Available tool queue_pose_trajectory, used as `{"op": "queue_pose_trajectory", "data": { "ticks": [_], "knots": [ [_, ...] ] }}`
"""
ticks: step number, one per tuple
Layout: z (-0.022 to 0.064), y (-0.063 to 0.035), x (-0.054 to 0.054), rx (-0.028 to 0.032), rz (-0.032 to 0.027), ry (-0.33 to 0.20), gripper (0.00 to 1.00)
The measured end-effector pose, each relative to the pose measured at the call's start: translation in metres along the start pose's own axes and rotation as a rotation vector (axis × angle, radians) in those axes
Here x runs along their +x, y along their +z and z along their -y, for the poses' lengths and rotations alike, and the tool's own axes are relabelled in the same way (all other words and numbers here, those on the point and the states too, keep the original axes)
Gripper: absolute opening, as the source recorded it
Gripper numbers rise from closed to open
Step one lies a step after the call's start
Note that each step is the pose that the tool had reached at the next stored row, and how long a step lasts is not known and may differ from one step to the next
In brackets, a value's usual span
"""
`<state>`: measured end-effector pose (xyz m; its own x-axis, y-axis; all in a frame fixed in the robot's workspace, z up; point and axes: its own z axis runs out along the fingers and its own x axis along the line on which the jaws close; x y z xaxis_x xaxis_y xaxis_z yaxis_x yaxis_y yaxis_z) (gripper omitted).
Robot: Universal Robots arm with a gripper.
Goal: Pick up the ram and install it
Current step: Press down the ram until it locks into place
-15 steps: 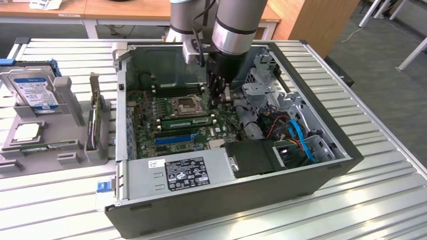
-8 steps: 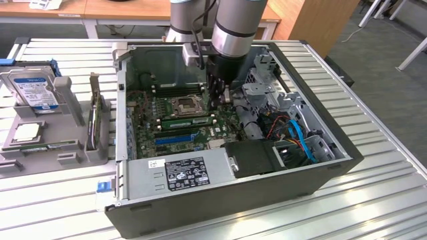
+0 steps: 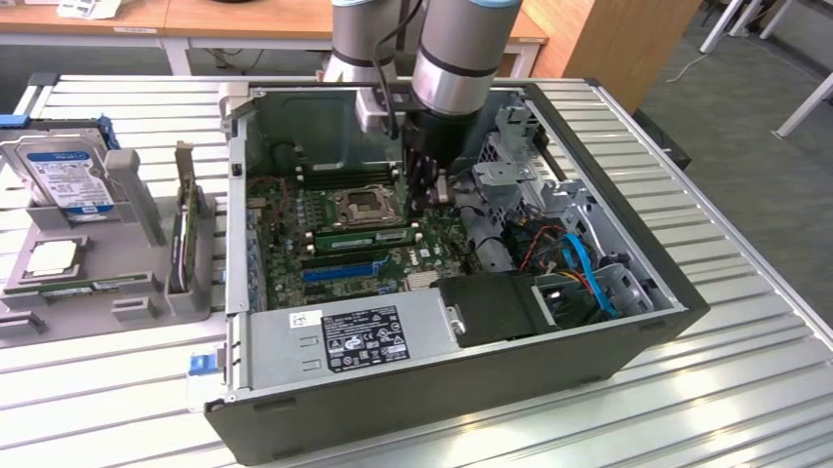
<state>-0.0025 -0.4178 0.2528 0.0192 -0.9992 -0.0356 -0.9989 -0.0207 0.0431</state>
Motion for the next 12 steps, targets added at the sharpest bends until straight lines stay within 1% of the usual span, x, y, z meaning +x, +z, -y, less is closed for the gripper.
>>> {"op": "queue_pose_trajectory", "data": {
  "ticks": [12],
  "knots": [
    [0.0004, 0.0094, 0.0003, 0.0, 0.0, 0.0, 0.1]
  ]
}}
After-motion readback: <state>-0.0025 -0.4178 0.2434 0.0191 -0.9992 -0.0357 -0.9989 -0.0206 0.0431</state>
